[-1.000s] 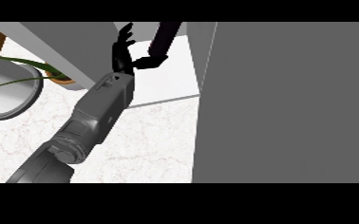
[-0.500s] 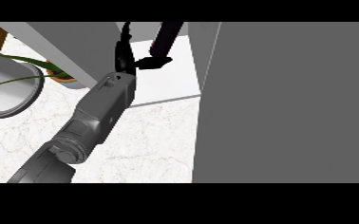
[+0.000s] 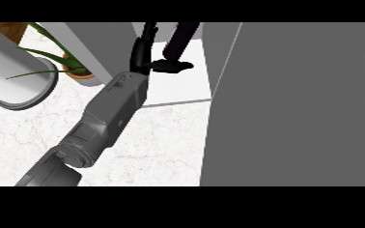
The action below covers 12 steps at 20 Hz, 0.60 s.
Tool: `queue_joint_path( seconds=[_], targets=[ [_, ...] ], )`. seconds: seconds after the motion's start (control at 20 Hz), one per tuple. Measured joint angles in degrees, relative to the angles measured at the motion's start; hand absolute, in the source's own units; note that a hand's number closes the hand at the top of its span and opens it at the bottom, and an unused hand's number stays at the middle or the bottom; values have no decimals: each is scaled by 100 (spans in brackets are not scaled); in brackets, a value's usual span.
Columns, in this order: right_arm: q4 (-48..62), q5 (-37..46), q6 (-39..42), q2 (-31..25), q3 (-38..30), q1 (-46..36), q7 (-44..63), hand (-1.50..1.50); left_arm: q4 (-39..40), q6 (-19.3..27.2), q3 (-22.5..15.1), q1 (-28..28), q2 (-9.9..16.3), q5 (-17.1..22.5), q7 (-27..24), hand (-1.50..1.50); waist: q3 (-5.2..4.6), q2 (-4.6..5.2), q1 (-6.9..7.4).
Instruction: Pick up the wine, place it into the cabinet and close the cabinet
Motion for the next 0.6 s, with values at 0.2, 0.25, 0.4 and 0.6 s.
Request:
queue_joint_path(
  seconds=[0.2, 0.25, 0.4, 0.6],
  targets=[
    [-14, 60, -87, -59, 20, -13, 91, -150, -250, -661, 248, 4, -114, 215, -306, -150, 14, -78, 164],
    [-24, 64, -127, -92, -25, -34, 157, -150, -292, -805, 304, -4, -136, 266, -305, -150, 14, -94, 196],
    [-43, 114, -196, -158, -32, -28, 223, -150, -439, -1164, 345, 33, -207, 282, -304, -150, 27, -147, 314],
    [-55, 128, -287, -309, -172, -69, 395, -150, -771, -1296, 309, 145, -258, 203, -148, -150, 41, -216, 463]
  ],
)
